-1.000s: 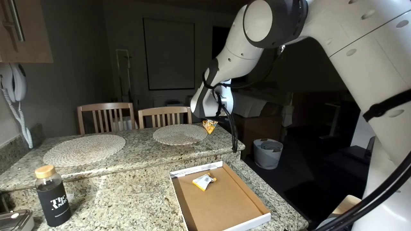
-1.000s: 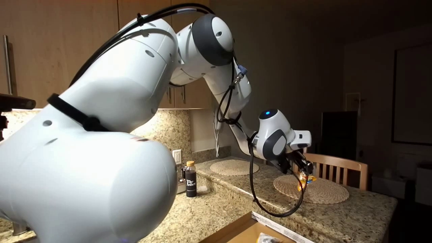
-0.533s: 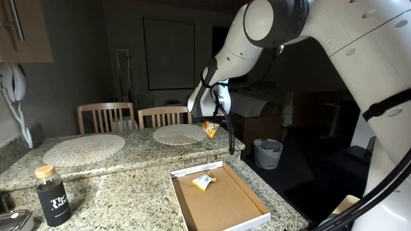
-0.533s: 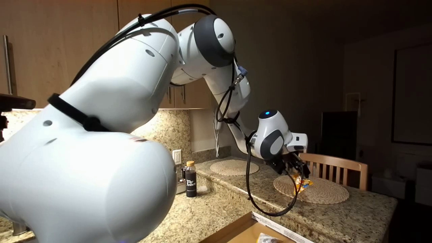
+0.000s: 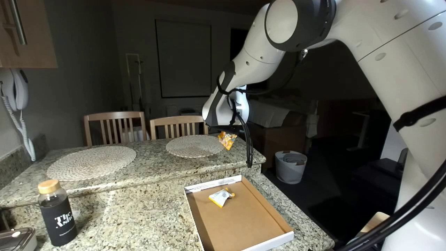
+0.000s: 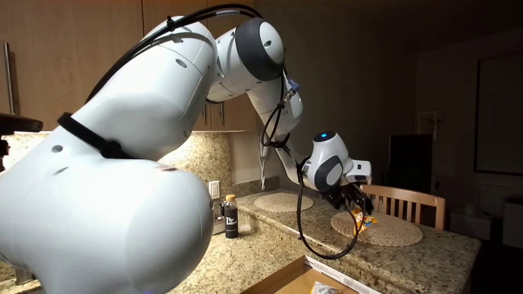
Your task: Pick up the packets on the lower counter and put them on the upper counter
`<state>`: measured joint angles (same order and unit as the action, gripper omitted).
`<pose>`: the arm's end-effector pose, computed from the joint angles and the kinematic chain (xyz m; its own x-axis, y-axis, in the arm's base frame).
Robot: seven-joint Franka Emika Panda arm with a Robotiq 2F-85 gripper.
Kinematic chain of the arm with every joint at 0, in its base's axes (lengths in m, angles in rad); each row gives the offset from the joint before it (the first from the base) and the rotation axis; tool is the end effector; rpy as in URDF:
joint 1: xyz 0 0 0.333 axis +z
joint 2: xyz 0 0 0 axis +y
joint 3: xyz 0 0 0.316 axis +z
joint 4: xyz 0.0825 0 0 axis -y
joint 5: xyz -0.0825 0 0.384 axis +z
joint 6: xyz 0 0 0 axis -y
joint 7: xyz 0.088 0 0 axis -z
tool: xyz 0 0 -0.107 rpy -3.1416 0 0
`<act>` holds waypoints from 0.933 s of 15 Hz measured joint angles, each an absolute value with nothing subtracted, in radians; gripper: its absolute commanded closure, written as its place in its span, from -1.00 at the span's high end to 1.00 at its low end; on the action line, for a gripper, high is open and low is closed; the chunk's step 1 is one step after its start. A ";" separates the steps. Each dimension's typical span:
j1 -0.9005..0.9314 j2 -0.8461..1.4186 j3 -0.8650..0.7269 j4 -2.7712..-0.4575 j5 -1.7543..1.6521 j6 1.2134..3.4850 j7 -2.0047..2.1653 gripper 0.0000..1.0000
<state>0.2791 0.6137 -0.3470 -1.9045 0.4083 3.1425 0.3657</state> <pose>0.6706 -0.0542 0.2681 0.5629 -0.6051 0.5631 -0.5620 -0.7797 -0.2761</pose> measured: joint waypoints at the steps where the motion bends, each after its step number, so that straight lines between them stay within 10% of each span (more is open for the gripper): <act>1: 0.279 0.614 -0.347 -1.904 0.408 3.143 0.366 1.00; 3: 0.279 0.617 -0.348 -1.902 0.408 3.153 0.366 1.00; 4: 0.280 0.619 -0.350 -1.899 0.408 3.159 0.366 0.50; 6: 0.287 0.625 -0.369 -1.891 0.408 3.163 0.372 0.33; 7: 0.293 0.627 -0.382 -1.888 0.408 3.163 0.377 0.83; 10: 0.300 0.628 -0.396 -1.884 0.408 3.166 0.380 1.00; 12: 0.302 0.628 -0.397 -1.883 0.408 3.175 0.380 1.00; 14: 0.303 0.628 -0.396 -1.881 0.408 3.188 0.380 0.49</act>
